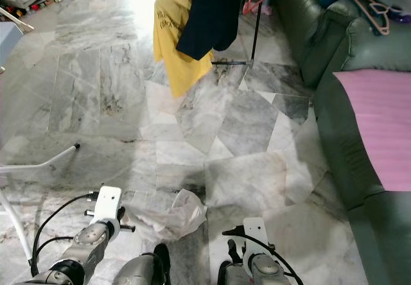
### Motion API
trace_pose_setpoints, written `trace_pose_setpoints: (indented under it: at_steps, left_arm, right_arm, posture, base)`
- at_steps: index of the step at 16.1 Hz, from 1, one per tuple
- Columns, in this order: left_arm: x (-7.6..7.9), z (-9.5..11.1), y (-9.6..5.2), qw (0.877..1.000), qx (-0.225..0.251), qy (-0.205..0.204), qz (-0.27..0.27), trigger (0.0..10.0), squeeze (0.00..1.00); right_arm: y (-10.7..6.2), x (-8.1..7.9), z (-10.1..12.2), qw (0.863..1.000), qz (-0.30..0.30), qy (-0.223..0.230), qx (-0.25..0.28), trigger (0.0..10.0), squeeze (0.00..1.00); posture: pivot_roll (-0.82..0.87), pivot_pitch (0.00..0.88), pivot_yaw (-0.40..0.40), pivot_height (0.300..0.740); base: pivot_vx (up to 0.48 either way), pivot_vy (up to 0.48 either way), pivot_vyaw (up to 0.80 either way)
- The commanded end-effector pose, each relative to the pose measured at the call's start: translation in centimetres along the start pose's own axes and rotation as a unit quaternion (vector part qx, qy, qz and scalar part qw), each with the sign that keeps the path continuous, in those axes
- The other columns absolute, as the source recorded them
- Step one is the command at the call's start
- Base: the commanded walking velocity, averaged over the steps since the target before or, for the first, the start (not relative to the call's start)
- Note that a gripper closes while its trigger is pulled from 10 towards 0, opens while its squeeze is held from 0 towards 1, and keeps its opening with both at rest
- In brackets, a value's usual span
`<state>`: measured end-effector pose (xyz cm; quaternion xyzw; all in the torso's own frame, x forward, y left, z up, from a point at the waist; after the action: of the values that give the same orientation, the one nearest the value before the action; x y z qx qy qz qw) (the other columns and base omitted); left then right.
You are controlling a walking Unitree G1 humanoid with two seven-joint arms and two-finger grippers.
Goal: Hang hanger
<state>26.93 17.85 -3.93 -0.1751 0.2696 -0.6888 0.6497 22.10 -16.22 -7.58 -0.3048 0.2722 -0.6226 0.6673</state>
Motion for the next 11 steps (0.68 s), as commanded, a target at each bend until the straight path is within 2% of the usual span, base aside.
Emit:
trace_pose_setpoints:
  at_steps: [1,8,11]
  left_arm:
    - [-0.2,-1.2,-0.3,1.000,-0.023,0.004,0.005,10.0,0.00]
    - [0.4,-2.8,-0.7,0.998,-0.057,0.006,-0.005,10.0,0.00]
    - [0.6,-3.0,-0.6,0.998,-0.068,0.008,-0.006,10.0,0.00]
  right_arm:
    - [-0.3,0.3,-1.4,1.000,-0.004,0.006,-0.020,10.0,0.00]
    - [-0.4,0.1,-2.0,0.999,0.009,-0.011,-0.037,10.0,0.00]
    - [-0.2,-0.2,-1.5,0.999,0.012,-0.019,-0.039,10.0,0.00]
  posture:
    - [-0.08,0.149,-0.001,0.740]
    - [-0.08,0.108,-0.015,0.740]
    - [-0.08,0.087,-0.021,0.740]
  base:
    - [0.000,0.000,0.00]
    - [0.000,0.000,0.00]
    - [0.000,0.000,0.00]
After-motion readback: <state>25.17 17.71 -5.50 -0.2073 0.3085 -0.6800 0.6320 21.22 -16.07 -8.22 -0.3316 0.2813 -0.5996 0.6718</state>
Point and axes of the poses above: a point about 5 cm out from each wrist's last joint towards the gripper, its own y axis pointing out of the wrist towards the gripper, its own z axis along the axis of the wrist's last joint, x = y × z, the point moved 1 cm from there along y, pointing out of the wrist towards the gripper, and after that the axes turned 1 degree about y, right-handed, at the moved point
